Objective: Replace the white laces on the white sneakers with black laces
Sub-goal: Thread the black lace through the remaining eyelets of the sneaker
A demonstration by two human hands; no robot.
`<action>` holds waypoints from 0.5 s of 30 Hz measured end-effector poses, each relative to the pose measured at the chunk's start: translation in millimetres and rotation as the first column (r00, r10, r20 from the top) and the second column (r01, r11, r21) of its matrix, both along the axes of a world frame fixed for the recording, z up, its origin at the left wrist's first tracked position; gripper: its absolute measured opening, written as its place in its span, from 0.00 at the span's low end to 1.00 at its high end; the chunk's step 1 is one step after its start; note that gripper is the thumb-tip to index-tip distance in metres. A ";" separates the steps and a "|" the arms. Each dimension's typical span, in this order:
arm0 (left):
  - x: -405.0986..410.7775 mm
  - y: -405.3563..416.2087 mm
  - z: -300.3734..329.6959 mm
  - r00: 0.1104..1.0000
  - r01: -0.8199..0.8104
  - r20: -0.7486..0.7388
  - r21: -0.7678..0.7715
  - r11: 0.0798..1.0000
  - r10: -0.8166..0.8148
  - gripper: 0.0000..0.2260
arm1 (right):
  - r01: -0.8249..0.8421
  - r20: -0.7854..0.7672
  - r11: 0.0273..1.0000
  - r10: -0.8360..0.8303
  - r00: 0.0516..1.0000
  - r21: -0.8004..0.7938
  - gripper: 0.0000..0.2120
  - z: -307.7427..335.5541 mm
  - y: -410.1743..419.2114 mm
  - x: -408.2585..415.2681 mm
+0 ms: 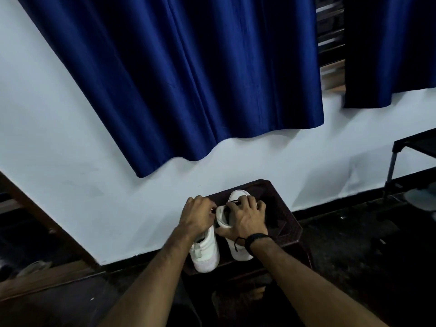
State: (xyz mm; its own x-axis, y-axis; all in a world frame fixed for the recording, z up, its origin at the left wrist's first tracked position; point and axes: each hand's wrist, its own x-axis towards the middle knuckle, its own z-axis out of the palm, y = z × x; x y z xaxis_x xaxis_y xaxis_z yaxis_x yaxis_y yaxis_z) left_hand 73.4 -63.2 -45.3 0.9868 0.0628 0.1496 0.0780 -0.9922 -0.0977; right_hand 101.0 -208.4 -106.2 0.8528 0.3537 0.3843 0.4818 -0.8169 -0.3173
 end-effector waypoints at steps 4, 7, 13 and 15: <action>2.5 3.5 -16.2 0.997 0.004 0.083 -0.039 0.999 0.000 0.12 | 0.021 0.047 0.996 -0.025 0.999 0.083 0.36 -3.4 2.6 0.1; 2.2 3.4 -23.8 0.983 0.008 0.183 -0.012 1.000 -0.006 0.09 | 0.052 0.071 0.986 -0.063 0.995 0.159 0.34 -7.7 5.8 -0.9; 4.9 0.8 -30.5 0.979 -0.031 0.206 0.139 0.990 0.001 0.02 | 0.063 0.044 0.991 -0.068 0.997 0.116 0.33 -15.0 9.8 0.5; 6.0 0.6 -31.0 0.978 -0.051 0.210 0.169 0.984 0.015 0.02 | 0.075 0.081 0.989 -0.086 0.993 0.128 0.32 -15.4 10.4 -1.8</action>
State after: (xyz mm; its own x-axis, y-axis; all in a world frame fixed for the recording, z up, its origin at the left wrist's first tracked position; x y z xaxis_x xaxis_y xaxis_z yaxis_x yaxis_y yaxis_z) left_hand 79.5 -62.6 -76.3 0.9308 0.0501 0.3622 0.1470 -0.9582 -0.2453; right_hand 99.2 -198.0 -121.6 0.8383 0.2300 0.4943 0.4460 -0.8108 -0.3791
